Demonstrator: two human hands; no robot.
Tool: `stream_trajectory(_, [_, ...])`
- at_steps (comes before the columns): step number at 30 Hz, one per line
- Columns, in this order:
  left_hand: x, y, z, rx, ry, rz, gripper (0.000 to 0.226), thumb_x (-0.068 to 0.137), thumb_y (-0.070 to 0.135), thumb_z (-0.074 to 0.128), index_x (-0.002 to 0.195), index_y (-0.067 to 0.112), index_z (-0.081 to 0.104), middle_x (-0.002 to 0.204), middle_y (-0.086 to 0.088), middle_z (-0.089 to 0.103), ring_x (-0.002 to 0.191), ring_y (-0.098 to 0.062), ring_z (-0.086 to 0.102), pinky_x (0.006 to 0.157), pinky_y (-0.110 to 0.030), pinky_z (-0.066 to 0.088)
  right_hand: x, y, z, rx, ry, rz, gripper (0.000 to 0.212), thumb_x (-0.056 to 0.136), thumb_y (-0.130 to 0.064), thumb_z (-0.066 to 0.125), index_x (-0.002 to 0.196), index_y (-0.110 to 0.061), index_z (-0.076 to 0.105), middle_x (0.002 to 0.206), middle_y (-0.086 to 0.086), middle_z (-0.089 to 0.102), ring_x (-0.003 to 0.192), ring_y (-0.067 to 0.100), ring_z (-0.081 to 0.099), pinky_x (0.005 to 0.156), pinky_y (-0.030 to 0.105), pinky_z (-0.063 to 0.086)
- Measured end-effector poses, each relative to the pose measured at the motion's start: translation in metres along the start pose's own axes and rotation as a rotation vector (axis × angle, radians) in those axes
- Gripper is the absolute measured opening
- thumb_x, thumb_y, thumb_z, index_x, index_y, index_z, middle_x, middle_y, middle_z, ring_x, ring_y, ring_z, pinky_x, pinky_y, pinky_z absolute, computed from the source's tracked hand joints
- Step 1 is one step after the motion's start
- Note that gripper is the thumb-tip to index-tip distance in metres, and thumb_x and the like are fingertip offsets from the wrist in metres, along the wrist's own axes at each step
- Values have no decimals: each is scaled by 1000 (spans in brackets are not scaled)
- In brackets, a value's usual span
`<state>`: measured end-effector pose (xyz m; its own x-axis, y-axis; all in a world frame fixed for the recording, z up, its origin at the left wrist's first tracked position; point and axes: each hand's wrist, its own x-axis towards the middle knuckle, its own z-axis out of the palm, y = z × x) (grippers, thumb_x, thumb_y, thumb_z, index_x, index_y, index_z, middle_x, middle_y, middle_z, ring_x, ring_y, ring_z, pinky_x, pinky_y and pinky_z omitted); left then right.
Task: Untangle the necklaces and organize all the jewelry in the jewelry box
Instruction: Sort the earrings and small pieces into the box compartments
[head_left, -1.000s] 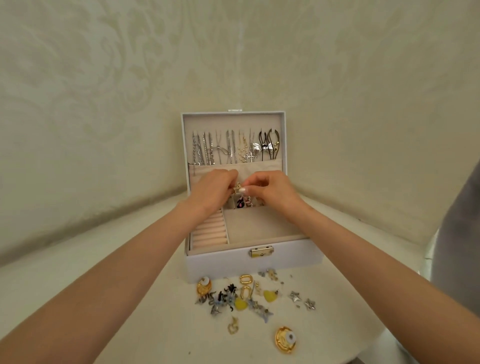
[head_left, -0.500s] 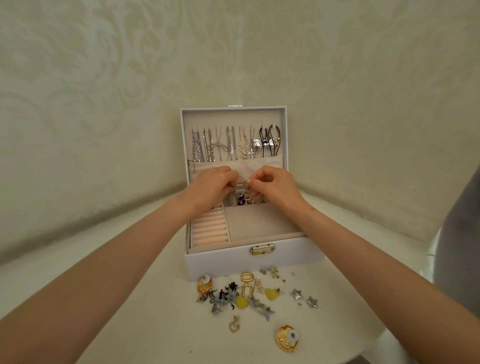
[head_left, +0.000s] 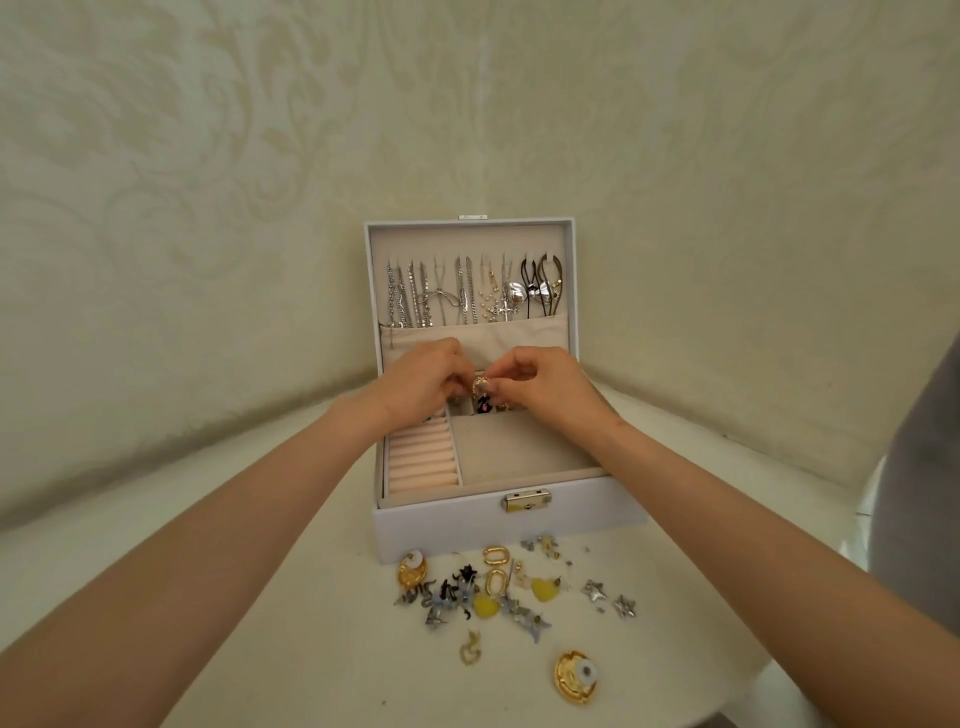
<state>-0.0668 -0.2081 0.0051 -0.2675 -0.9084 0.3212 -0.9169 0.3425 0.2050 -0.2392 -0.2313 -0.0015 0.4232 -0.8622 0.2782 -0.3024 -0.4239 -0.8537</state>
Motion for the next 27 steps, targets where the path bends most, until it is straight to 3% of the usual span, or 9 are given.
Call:
stream_trajectory(5, [-7, 0, -4, -54, 191, -88, 18, 88, 4, 57, 100, 12, 67, 95, -3, 68, 92, -17, 61, 83, -37, 49, 4, -6, 0, -148, -17, -23, 11, 83, -14, 70, 94, -13, 73, 74, -5, 66, 63, -2, 55, 56, 2, 40])
stream_trajectory(12, [-17, 2, -7, -11, 137, -125, 15, 82, 16, 67, 96, 23, 68, 86, 10, 67, 90, -11, 57, 78, -32, 47, 12, 1, 9, -281, -65, -37, 10, 78, -11, 74, 86, -16, 74, 77, -5, 66, 71, 3, 56, 71, 20, 45])
stream_trajectory(16, [-22, 5, -1, 45, 114, -108, 10, 80, 22, 70, 89, 24, 67, 72, 18, 52, 86, -10, 49, 73, -29, 39, 11, 0, 11, -362, -51, -82, 10, 74, -13, 76, 77, -20, 71, 77, -6, 65, 80, 12, 60, 78, 31, 50])
stream_trajectory(22, [-25, 4, 1, 123, 110, -81, 6, 82, 26, 68, 87, 24, 68, 87, 8, 60, 93, -18, 51, 74, -27, 30, 7, -5, 11, -529, -44, -156, 7, 80, -20, 72, 84, -23, 76, 87, -4, 61, 92, 17, 51, 77, 30, 41])
stream_trajectory(27, [-29, 3, -1, 96, 204, -81, 11, 82, 28, 68, 91, 22, 67, 88, 7, 57, 95, -18, 48, 77, -27, 31, 4, -8, -2, -399, 87, -105, 17, 86, -13, 64, 95, -22, 75, 76, -15, 51, 72, 3, 46, 71, 22, 36])
